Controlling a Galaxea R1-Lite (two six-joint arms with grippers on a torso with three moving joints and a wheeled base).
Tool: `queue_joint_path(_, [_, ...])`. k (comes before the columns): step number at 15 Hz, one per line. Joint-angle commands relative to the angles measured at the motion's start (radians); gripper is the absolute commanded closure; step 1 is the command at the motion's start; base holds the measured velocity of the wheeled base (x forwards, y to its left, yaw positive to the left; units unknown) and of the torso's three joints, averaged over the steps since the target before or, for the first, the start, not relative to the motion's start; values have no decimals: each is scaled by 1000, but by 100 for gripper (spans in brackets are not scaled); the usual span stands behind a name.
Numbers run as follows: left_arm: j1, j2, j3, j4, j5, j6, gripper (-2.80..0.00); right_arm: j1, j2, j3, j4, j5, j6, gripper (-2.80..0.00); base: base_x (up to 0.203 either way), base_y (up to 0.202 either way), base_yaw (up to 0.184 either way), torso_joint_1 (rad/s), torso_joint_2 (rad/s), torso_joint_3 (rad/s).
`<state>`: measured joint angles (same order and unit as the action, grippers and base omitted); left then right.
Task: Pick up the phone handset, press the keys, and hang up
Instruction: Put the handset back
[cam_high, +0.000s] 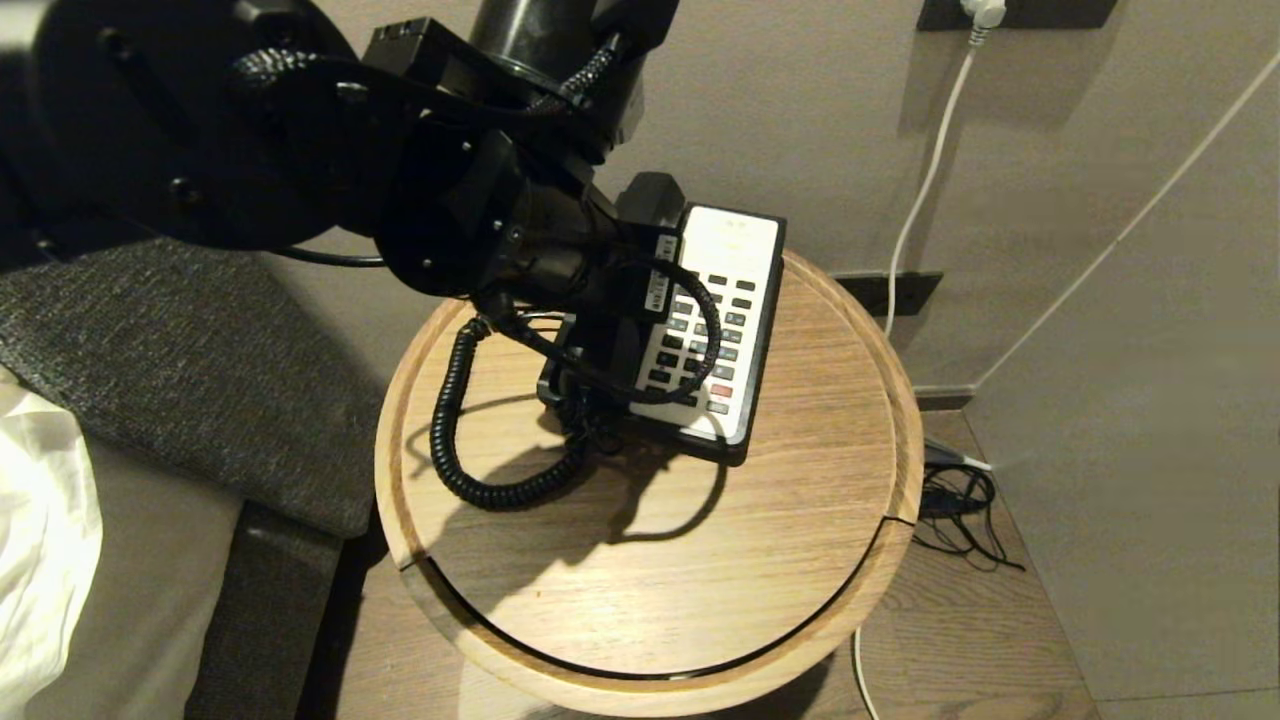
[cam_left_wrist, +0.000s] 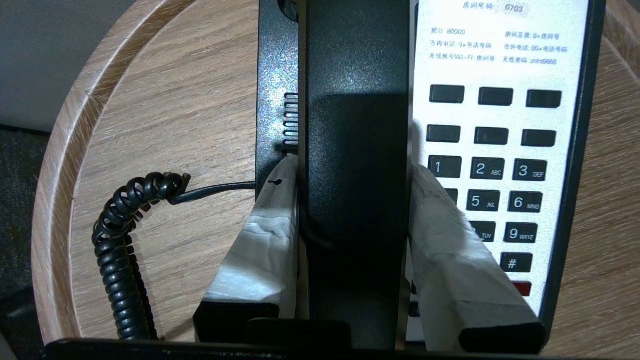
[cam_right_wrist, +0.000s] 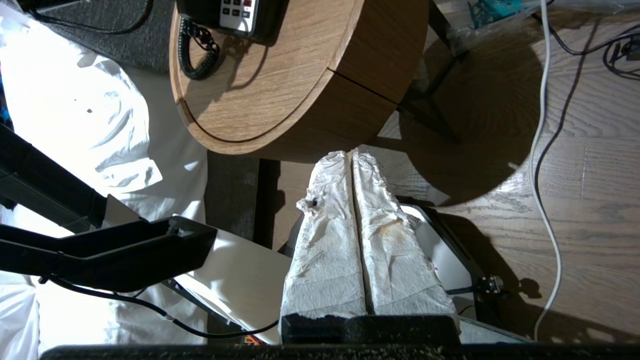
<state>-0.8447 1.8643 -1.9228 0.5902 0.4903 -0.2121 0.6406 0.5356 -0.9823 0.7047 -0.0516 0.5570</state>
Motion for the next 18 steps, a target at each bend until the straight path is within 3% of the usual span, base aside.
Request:
queue_joint_path(1, [1, -7, 1, 8, -9, -1, 0, 1, -2, 4, 4, -1, 3, 0, 0, 0, 0, 0, 0, 0])
queue_joint_path(10, [12, -24, 9, 10, -61, 6, 0, 1, -9, 16, 4, 1, 2, 0, 0, 0, 0, 0, 0, 0])
queue_joint_path(18, [33, -22, 63, 7, -56, 38, 0, 1, -14, 25, 2, 3, 0, 0, 0, 0, 0, 0, 0, 0])
